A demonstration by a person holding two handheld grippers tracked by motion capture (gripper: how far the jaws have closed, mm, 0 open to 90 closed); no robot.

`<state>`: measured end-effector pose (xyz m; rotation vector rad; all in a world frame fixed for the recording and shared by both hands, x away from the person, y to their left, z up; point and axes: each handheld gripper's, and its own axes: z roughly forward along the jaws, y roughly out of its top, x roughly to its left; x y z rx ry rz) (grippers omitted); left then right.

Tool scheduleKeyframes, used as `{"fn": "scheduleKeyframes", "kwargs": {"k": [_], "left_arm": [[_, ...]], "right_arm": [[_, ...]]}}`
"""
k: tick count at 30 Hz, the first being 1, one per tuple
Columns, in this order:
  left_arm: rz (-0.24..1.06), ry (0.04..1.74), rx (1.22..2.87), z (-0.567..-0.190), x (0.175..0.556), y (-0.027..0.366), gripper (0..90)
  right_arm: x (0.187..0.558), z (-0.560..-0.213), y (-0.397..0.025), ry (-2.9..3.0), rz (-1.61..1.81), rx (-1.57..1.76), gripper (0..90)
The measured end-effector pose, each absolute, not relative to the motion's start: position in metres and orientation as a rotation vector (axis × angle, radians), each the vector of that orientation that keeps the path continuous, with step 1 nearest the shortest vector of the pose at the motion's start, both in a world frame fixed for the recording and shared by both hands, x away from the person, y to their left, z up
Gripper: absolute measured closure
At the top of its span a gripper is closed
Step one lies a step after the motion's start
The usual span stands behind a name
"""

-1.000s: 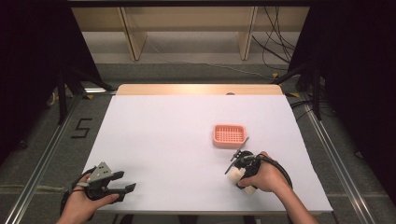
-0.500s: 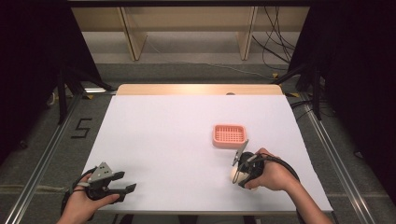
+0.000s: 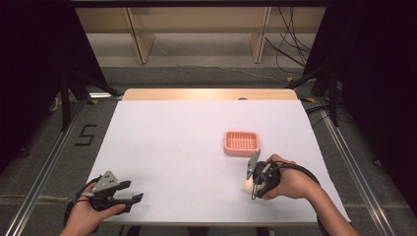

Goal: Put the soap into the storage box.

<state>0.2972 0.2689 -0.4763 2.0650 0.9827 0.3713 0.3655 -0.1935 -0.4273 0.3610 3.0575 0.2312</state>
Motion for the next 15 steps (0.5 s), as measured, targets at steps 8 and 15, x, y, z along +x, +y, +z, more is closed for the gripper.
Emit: {"fn": "scheduleKeyframes", "kwargs": {"k": [8, 15], "left_arm": [[0.371, 0.984, 2.065, -0.476, 0.297, 0.269, 31.7], [0.372, 0.984, 2.064, -0.476, 0.297, 0.269, 31.7]], "right_arm": [[0.372, -0.424, -0.201, 3.049, 0.219, 0.318, 50.5], [0.374, -0.423, -0.205, 3.053, 0.193, 0.338, 50.5]]}}
